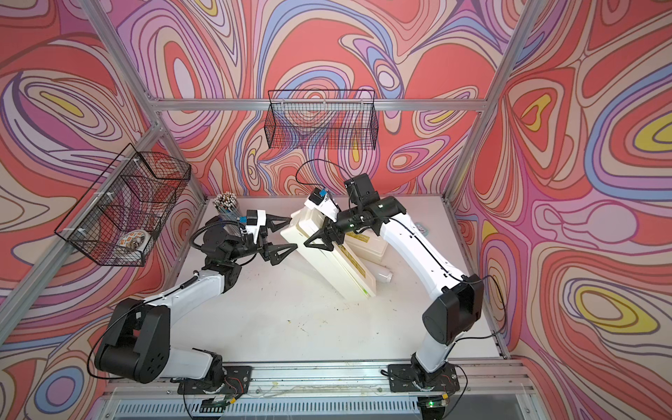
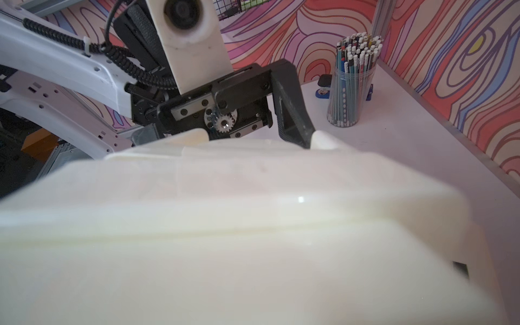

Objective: Put plastic wrap rolls into dispensers
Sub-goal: Open the lid of the plastic wrap cutting box.

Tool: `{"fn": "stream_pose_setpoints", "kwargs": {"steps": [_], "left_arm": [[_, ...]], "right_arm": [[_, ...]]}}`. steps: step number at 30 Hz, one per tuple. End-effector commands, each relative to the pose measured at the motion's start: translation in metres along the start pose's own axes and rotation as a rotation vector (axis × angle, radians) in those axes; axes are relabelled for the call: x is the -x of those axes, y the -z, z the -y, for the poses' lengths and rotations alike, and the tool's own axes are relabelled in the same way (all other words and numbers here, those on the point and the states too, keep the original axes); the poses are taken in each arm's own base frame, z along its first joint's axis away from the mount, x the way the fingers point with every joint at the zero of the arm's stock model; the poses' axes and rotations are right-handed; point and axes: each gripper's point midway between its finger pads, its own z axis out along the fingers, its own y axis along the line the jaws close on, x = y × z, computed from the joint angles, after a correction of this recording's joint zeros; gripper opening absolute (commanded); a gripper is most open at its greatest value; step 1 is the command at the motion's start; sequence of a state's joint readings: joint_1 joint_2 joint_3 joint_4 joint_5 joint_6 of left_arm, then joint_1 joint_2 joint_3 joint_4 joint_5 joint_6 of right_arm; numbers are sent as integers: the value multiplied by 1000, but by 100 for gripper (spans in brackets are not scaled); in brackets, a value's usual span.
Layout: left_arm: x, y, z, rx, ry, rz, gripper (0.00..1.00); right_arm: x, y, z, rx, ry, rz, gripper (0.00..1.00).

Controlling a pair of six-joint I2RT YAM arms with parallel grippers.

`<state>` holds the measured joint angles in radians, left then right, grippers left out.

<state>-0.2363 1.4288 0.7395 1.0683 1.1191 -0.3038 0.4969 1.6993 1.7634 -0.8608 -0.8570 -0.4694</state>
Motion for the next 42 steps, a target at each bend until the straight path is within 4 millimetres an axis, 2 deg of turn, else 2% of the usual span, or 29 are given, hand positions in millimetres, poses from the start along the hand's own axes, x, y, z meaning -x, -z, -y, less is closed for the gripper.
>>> {"fn": "stream_pose_setpoints", "kwargs": {"steps": [1, 9, 17, 28, 30, 32, 33, 35, 38, 40, 42], "left_arm": [[25, -6, 15, -75, -55, 47, 100], [19, -19, 14, -110, -19, 34, 100], [16, -35, 17, -141, 0, 43, 100], [17, -38, 17, -148, 5, 60, 100], [17, -38, 15, -142, 5, 68, 96], [20, -39, 14, -144, -3, 80, 85], [21, -40, 14, -145, -8, 83, 74], [21, -40, 9, -131, -11, 88, 41], [18, -32, 1, -90, -11, 88, 14], [11, -26, -3, -72, -5, 70, 0], [5, -21, -6, -57, 2, 54, 0]], "right_arm": [[8, -2, -12, 48, 52, 43, 44], [17, -9, -19, 88, 83, 65, 44], [14, -23, -22, 120, 85, 56, 44], [11, -33, -19, 140, 64, 59, 44], [10, -36, -18, 133, 64, 53, 44], [9, -38, -16, 124, 62, 48, 44], [10, -37, -15, 119, 61, 46, 44], [8, -38, -10, 90, 56, 35, 45], [9, -31, -7, 39, 69, 29, 48], [11, -23, -5, 16, 62, 50, 48], [14, -15, -2, 0, 61, 71, 48]]}}
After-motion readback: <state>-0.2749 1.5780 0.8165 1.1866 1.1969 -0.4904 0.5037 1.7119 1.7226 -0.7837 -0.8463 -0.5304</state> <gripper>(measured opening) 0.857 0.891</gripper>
